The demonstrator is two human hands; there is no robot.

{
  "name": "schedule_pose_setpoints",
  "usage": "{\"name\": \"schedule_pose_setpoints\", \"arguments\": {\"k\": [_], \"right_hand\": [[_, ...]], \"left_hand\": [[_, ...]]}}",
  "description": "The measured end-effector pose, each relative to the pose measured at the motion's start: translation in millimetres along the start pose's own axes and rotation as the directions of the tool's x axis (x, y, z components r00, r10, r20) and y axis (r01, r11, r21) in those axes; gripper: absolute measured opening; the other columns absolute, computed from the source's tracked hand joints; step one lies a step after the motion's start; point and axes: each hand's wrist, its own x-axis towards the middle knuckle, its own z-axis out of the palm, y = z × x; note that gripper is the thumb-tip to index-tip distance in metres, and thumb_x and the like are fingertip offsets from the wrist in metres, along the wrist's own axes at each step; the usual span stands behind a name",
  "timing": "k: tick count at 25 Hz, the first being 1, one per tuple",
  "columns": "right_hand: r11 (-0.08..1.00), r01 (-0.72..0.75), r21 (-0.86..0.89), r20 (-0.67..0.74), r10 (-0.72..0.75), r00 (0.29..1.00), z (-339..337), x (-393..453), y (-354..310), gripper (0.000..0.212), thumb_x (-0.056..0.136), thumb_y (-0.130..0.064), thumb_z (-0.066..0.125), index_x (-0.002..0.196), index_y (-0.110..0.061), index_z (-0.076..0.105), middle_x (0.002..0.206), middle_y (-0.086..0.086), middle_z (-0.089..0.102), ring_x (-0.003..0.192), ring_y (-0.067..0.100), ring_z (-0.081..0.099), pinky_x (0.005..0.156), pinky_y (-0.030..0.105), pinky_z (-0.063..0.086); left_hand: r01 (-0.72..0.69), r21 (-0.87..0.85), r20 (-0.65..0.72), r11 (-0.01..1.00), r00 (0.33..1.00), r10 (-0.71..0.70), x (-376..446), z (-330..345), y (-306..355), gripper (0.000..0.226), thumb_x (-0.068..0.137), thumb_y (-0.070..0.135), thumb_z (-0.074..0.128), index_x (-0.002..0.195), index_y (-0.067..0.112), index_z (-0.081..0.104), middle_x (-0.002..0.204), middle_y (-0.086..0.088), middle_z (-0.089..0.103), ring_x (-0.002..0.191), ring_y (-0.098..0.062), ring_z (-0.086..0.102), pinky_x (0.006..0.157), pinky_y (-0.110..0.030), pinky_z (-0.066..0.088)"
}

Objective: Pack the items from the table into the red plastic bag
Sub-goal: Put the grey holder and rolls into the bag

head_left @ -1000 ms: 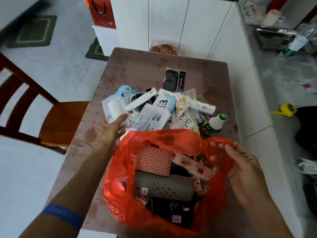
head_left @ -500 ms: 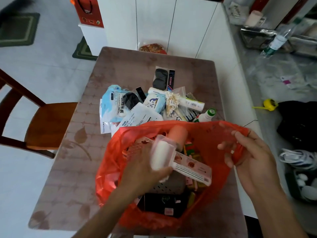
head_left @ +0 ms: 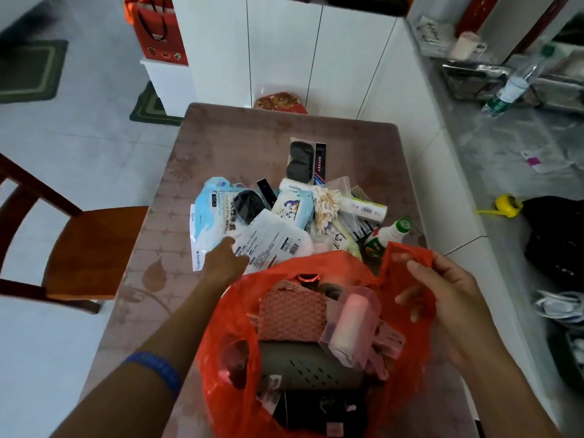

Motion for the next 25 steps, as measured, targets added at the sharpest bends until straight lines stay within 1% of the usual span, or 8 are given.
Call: {"name": "schedule_pose_setpoints", "arguments": {"k": [2, 6, 8, 11, 17, 21, 23, 25], "right_hand": [[1.000, -0.009, 0.008, -0.035, 0.010, 0.999, -2.7, -0.3, 1.3, 0.018, 0.093, -0.010, 0.058, 0.101, -0.016, 0.073, 0.089, 0.008, 0.075, 0.052, 0.017, 0.060, 0.034, 0.023, 0.038], [1.000, -0.028, 0.010, -0.085, 0.028, 0.996, -12.8, 0.1, 7.6, 0.016, 0.091, -0.009, 0.058, 0.100, -0.014, 0.071, 0.093, 0.004, 0.075, 0.052, 0.017, 0.061, 0.035, 0.021, 0.039], [1.000, -0.010, 0.028, -0.060, 0.012, 0.998, -16.4, 0.7, 5.6, 0.016, 0.089, -0.011, 0.059, 0.100, -0.015, 0.070, 0.099, 0.002, 0.075, 0.052, 0.017, 0.061, 0.034, 0.022, 0.039], [0.999, -0.007, 0.040, -0.019, 0.007, 1.000, -19.2, 2.3, 2.6, 0.018, 0.094, -0.007, 0.054, 0.104, -0.011, 0.068, 0.106, 0.006, 0.074, 0.052, 0.018, 0.061, 0.035, 0.021, 0.038], [0.993, -0.017, 0.117, 0.070, 0.009, 0.998, -25.5, 3.7, 1.7, 0.021, 0.094, -0.006, 0.051, 0.105, -0.011, 0.068, 0.109, 0.009, 0.073, 0.052, 0.017, 0.060, 0.035, 0.021, 0.036], [0.986, -0.021, 0.163, 0.091, 0.006, 0.996, -30.6, 3.1, -2.4, 0.020, 0.094, -0.007, 0.051, 0.102, -0.012, 0.068, 0.108, 0.009, 0.074, 0.052, 0.016, 0.060, 0.035, 0.021, 0.035], [0.988, -0.002, 0.157, 0.091, -0.013, 0.996, -35.1, 4.4, -3.4, 0.019, 0.094, -0.007, 0.052, 0.102, -0.010, 0.068, 0.107, 0.010, 0.074, 0.051, 0.016, 0.060, 0.035, 0.020, 0.035], [0.994, 0.029, 0.101, 0.066, -0.036, 0.997, -40.1, 3.9, -3.2, 0.017, 0.094, -0.008, 0.053, 0.101, -0.011, 0.068, 0.106, 0.007, 0.074, 0.052, 0.016, 0.060, 0.035, 0.021, 0.036]], "left_hand": [[0.090, -0.047, 0.131, 0.995, 0.988, -0.083, 26.3, 10.3, -33.1, 0.063, 0.073, 0.035, 0.080, 0.127, 0.017, 0.054, 0.121, -0.006, 0.066, 0.095, -0.024, 0.063, 0.086, -0.033, 0.050], [-0.081, 0.060, -0.156, 0.995, 0.984, 0.089, 33.8, 8.6, -40.3, 0.027, 0.080, 0.040, 0.073, 0.090, 0.016, 0.069, 0.094, -0.011, 0.072, 0.088, -0.032, 0.065, 0.076, -0.037, 0.052], [-0.135, -0.226, -0.139, 0.965, 0.985, 0.105, 15.5, -7.2, -26.1, 0.025, 0.089, 0.036, 0.064, 0.083, 0.012, 0.066, 0.096, -0.011, 0.071, 0.090, -0.033, 0.066, 0.077, -0.047, 0.056], [-0.178, -0.623, -0.061, 0.762, 0.982, 0.179, -32.9, -47.1, 0.8, 0.020, 0.099, 0.025, 0.053, 0.091, 0.007, 0.056, 0.104, -0.006, 0.069, 0.089, -0.022, 0.069, 0.069, -0.040, 0.061], [-0.177, -0.916, -0.032, 0.360, 0.927, 0.375, -134.0, -102.0, 31.6, 0.017, 0.091, 0.015, 0.047, 0.076, 0.017, 0.054, 0.083, -0.004, 0.069, 0.071, -0.014, 0.066, 0.058, -0.023, 0.057], [-0.036, -0.730, 0.261, 0.682, 0.908, 0.327, -157.5, -31.0, 4.9, 0.024, 0.088, 0.038, 0.066, 0.079, 0.017, 0.059, 0.083, -0.012, 0.069, 0.075, -0.019, 0.066, 0.060, -0.034, 0.058], [-0.255, -0.415, 0.161, 0.873, 0.924, 0.346, -154.6, 7.9, -15.5, 0.021, 0.090, 0.038, 0.061, 0.079, 0.021, 0.057, 0.075, 0.000, 0.064, 0.069, -0.008, 0.061, 0.058, -0.031, 0.050], [-0.391, 0.001, 0.010, 0.920, 0.920, 0.391, -147.6, 26.3, -29.3, 0.009, 0.093, 0.031, 0.057, 0.084, 0.028, 0.058, 0.079, 0.011, 0.063, 0.071, -0.005, 0.061, 0.060, -0.028, 0.048]]}}
